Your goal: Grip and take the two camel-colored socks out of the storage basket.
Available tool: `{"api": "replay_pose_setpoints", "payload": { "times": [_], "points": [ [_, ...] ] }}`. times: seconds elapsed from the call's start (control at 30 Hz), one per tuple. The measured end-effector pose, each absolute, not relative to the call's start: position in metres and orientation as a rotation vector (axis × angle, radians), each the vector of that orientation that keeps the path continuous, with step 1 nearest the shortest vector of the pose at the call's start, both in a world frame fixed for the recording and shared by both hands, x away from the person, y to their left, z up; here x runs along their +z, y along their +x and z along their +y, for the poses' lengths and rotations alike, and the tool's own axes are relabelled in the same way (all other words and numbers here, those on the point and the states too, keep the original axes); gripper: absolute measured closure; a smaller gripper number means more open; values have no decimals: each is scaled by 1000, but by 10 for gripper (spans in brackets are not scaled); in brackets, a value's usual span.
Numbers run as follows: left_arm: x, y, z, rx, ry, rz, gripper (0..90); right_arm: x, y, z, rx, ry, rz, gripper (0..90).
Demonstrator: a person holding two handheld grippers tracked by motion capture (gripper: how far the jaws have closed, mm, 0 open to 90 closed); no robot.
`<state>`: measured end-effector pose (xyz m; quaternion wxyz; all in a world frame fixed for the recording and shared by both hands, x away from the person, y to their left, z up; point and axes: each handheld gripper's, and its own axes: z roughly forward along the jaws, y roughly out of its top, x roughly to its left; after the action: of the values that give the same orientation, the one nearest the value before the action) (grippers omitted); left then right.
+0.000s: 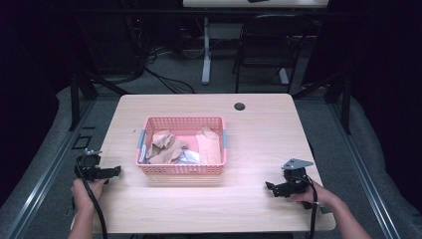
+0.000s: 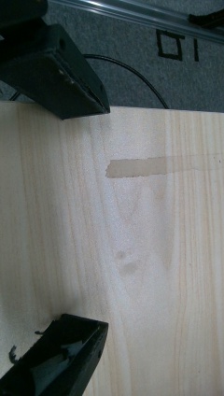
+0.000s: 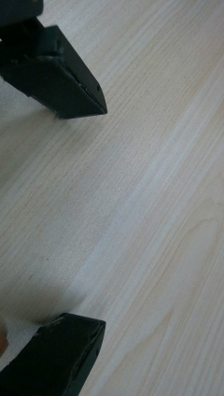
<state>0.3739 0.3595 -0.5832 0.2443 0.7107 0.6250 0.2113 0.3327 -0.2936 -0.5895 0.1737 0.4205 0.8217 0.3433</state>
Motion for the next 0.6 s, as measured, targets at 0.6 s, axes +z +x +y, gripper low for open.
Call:
{"api": "replay_pose_setpoints", "payload": {
  "times": [0.6],
  "points": [
    [-574,373,363,484,2006,1697,0,-589,333,-294,974,1191,2334,0]
  ]
}}
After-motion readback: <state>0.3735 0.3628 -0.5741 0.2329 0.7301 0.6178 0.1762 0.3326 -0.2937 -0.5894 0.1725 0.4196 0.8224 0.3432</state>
